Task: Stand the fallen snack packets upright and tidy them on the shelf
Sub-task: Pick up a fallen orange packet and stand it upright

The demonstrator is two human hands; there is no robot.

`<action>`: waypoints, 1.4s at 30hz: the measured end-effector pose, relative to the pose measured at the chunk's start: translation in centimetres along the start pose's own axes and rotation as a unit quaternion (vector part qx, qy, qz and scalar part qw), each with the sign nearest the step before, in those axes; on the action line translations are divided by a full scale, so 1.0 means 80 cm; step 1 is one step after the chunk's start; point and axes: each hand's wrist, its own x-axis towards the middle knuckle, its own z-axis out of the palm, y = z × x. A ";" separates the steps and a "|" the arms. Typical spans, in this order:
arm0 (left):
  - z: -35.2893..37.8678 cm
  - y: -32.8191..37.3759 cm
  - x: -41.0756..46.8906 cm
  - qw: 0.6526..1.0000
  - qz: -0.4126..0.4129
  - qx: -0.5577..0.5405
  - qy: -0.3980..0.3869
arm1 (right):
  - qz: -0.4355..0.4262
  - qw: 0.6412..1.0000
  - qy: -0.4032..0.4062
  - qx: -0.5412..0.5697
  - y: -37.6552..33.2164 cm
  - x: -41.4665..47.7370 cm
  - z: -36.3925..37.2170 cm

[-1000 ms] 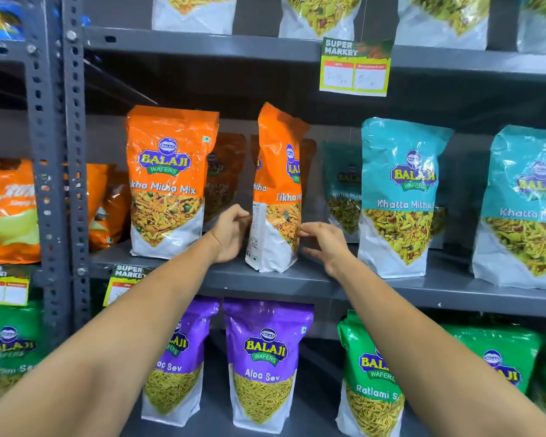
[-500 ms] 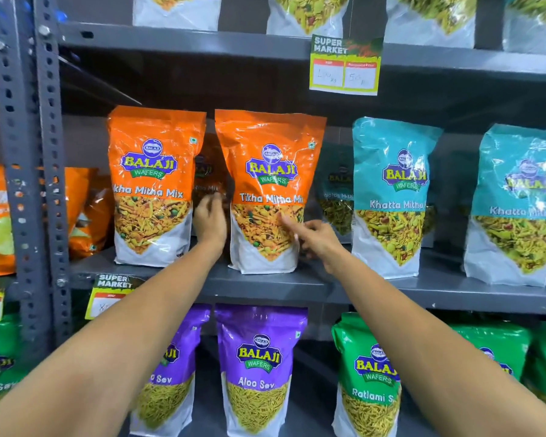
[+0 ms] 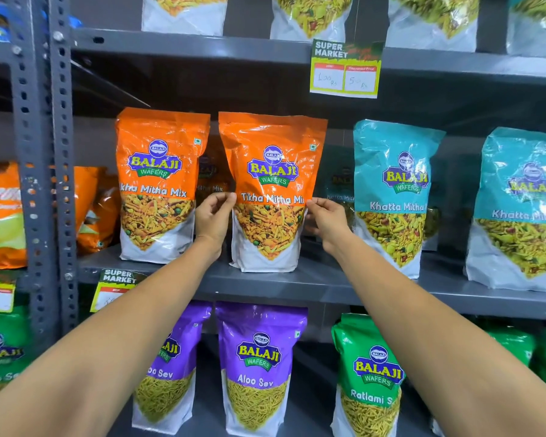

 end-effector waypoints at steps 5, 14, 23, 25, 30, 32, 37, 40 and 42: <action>-0.008 -0.003 0.011 0.997 0.020 0.064 0.041 | -0.010 1.000 0.017 -0.018 0.001 0.003 0.003; -0.002 0.014 0.032 0.995 -0.004 0.090 0.050 | -0.034 0.999 0.040 0.003 -0.013 0.006 -0.005; 0.016 0.053 0.061 0.986 0.047 0.143 0.077 | -0.082 0.993 0.083 -0.002 -0.063 0.027 0.018; 0.013 0.053 0.063 0.976 0.079 0.186 0.081 | -0.096 0.988 0.119 0.011 -0.058 0.026 0.016; 0.005 0.050 0.058 0.965 0.060 0.255 0.027 | -0.079 0.996 0.022 0.019 -0.039 0.021 -0.001; -0.012 0.024 0.037 0.950 0.045 0.309 -0.008 | -0.054 0.998 -0.012 -0.029 -0.005 0.007 -0.014; -0.048 -0.025 -0.008 0.942 -0.046 0.312 -0.117 | -0.049 0.980 -0.085 -0.171 0.063 -0.021 -0.041; -0.057 -0.023 -0.011 0.922 -0.057 0.348 -0.159 | -0.050 0.969 -0.118 -0.211 0.061 -0.021 -0.043; -0.061 -0.024 -0.013 0.902 -0.040 0.393 -0.172 | -0.043 0.968 -0.129 -0.212 0.062 -0.023 -0.042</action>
